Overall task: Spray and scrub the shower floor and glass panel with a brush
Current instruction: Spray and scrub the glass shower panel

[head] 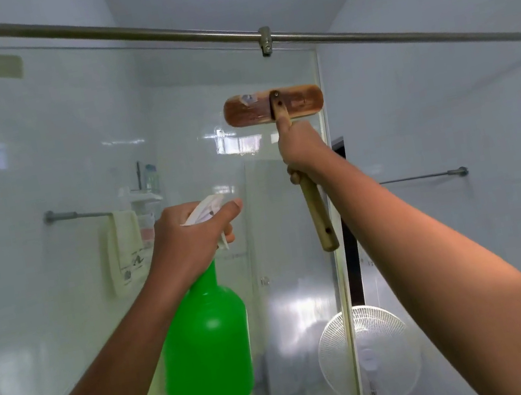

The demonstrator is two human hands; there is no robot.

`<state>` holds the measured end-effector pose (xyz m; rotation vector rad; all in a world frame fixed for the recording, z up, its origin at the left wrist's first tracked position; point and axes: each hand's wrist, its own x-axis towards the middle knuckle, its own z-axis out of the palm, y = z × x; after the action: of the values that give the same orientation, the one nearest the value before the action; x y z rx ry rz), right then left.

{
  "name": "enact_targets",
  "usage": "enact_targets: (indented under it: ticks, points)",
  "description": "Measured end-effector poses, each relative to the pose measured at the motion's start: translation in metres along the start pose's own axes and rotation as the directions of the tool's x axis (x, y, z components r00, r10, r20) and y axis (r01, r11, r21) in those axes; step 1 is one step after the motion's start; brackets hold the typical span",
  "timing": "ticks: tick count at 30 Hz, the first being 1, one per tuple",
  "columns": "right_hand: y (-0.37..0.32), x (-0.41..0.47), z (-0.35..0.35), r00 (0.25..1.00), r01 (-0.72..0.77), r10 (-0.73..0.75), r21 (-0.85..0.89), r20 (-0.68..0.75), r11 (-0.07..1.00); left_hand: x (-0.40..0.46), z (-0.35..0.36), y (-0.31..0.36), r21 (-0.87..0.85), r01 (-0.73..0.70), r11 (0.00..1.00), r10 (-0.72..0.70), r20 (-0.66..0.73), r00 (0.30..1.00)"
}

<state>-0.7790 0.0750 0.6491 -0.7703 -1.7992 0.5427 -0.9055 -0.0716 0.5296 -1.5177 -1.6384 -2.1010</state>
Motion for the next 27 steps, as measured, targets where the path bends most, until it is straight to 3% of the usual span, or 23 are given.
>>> enact_targets:
  ticks: [3, 7, 10, 12, 16, 18, 22, 27]
  points:
    - [0.028, -0.025, 0.028, 0.998, 0.042, -0.039, -0.084, 0.045, 0.996, 0.001, -0.005, -0.003, -0.01, 0.013, 1.0, -0.013, -0.02, 1.0]
    - [0.081, -0.096, 0.071, 0.963, 0.188, -0.12, -0.283, 0.24, 0.941, 0.002, -0.021, -0.011, 0.034, 0.018, 0.999, -0.015, -0.064, 0.998]
    - [0.076, -0.091, 0.064, 0.954, 0.264, -0.191, -0.353, 0.229, 0.898, 0.0, -0.033, -0.012, 0.047, 0.02, 0.999, -0.018, -0.052, 0.998]
    - [0.05, -0.06, 0.046, 0.968, 0.233, -0.187, -0.321, 0.166, 0.918, -0.001, -0.04, -0.012, 0.021, 0.035, 0.999, -0.034, -0.045, 0.998]
    - [-0.006, 0.0, 0.01, 0.999, 0.036, -0.035, -0.078, 0.01, 0.996, -0.002, -0.051, -0.018, 0.017, 0.056, 0.998, -0.055, -0.055, 0.997]
    - [-0.013, 0.003, 0.014, 1.0, -0.003, 0.003, 0.001, 0.01, 1.0, -0.006, -0.055, -0.024, 0.033, 0.061, 0.998, -0.059, -0.043, 0.997]
    - [0.014, -0.045, 0.065, 0.992, 0.109, -0.1, -0.135, 0.072, 0.985, -0.028, -0.063, -0.049, 0.041, 0.14, 0.989, -0.141, 0.013, 0.99]
    - [0.042, -0.078, 0.094, 0.987, 0.117, -0.103, -0.118, 0.119, 0.986, -0.062, -0.076, -0.079, 0.14, 0.2, 0.97, -0.208, 0.046, 0.977]
